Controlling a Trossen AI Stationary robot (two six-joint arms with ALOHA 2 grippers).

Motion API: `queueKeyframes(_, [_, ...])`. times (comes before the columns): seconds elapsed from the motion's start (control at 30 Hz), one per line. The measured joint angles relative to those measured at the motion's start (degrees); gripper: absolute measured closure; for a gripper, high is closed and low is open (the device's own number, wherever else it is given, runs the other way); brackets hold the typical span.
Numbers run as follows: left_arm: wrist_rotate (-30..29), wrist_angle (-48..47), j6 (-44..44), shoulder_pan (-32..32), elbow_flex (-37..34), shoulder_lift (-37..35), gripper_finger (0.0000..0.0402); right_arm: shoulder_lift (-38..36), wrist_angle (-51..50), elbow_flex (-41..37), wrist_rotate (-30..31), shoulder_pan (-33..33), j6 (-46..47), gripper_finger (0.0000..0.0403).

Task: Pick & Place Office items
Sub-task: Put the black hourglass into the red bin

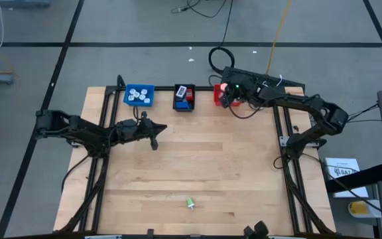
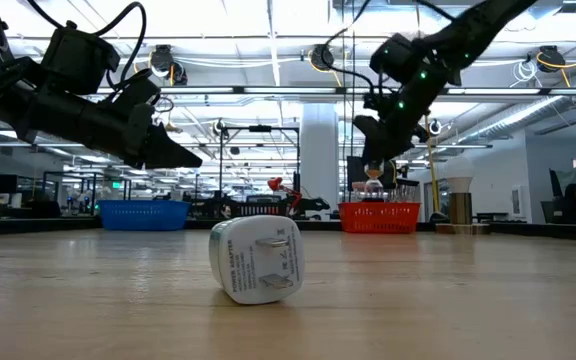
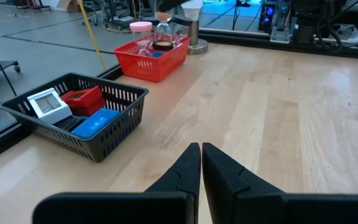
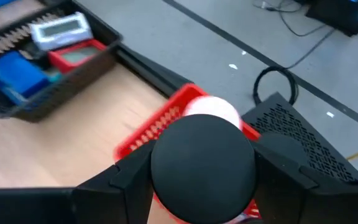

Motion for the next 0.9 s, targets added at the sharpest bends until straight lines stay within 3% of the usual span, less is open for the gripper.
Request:
queueKeyframes(0.17, [0.0,0.01,0.0,0.0,0.0,0.0,0.038,0.01,5.18,-2.51,-0.35,-1.05,-0.39,0.0193])
queueKeyframes(0.33, [-0.02,0.02,0.05,0.0,0.0,0.0,0.038,0.56,4.88,-2.62,-2.95,-2.12,1.25,0.0193])
queueKeyframes(0.9, [-0.02,-0.02,0.04,0.0,0.0,0.0,0.038,3.86,4.08,-2.62,-3.08,-2.02,1.95,0.0193])
